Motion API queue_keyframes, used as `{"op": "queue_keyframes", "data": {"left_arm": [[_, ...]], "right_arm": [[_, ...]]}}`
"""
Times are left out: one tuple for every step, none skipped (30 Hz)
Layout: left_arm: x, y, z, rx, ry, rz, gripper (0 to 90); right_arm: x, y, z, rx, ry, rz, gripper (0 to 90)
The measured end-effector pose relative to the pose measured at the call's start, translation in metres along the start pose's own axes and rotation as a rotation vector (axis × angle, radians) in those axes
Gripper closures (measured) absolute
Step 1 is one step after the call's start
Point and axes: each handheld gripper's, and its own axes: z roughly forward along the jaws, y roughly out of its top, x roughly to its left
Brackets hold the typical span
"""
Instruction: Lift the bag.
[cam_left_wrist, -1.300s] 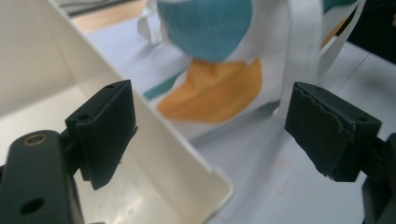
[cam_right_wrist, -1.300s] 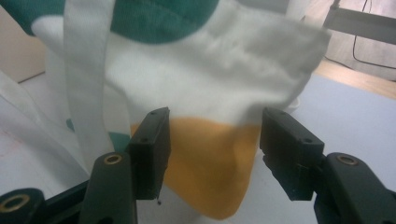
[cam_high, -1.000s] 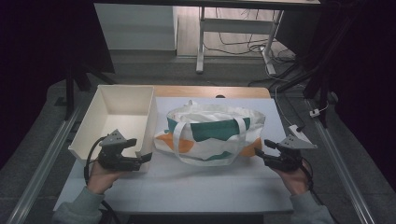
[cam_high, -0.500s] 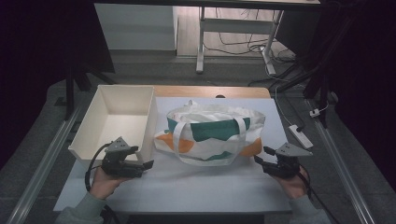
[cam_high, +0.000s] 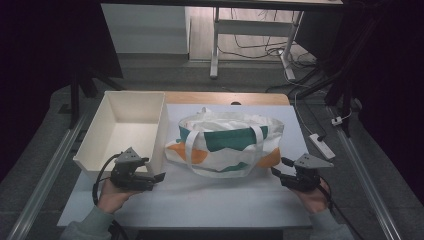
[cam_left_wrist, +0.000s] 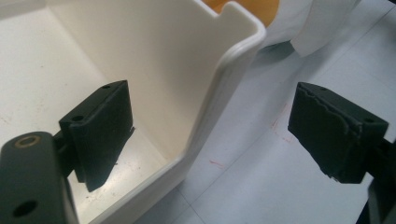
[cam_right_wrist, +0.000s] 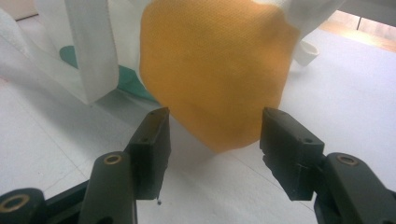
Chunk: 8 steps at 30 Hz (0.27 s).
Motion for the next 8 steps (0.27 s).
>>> {"op": "queue_keyframes", "data": {"left_arm": [[0.0,0.0,-0.0001,-0.001,0.0,0.0,14.2],[-0.0001,0.0,-0.0001,-0.001,0.001,0.001,14.3],[-0.0001,-0.0001,0.0,0.0,0.001,0.0,14.3],[-0.0002,-0.0001,0.0,0.0,0.001,0.0,14.2],[-0.0002,0.0,0.0,0.0,0.002,0.0,14.3],[-0.0003,0.0,-0.0001,-0.001,0.001,-0.001,14.2],[-0.0003,0.0,-0.0001,-0.002,0.0,-0.002,14.2],[-0.0003,0.0,-0.0001,-0.002,0.0,-0.001,14.2]], "right_arm": [[0.0,0.0,0.0,0.0,0.0,0.0,43.6],[0.0001,0.0001,0.0,0.0,0.001,0.0,43.6],[0.0002,0.0002,-0.0001,0.001,0.0,-0.001,43.6],[0.0003,0.0003,-0.0002,0.001,0.001,-0.002,43.6],[0.0004,0.0003,-0.0002,0.001,0.001,-0.002,43.6],[0.0004,0.0004,-0.0001,0.001,0.002,-0.002,43.5],[0.0005,0.0004,-0.0002,0.001,0.002,-0.003,43.5],[0.0005,0.0004,-0.0002,0.0,0.002,-0.003,43.5]]}}
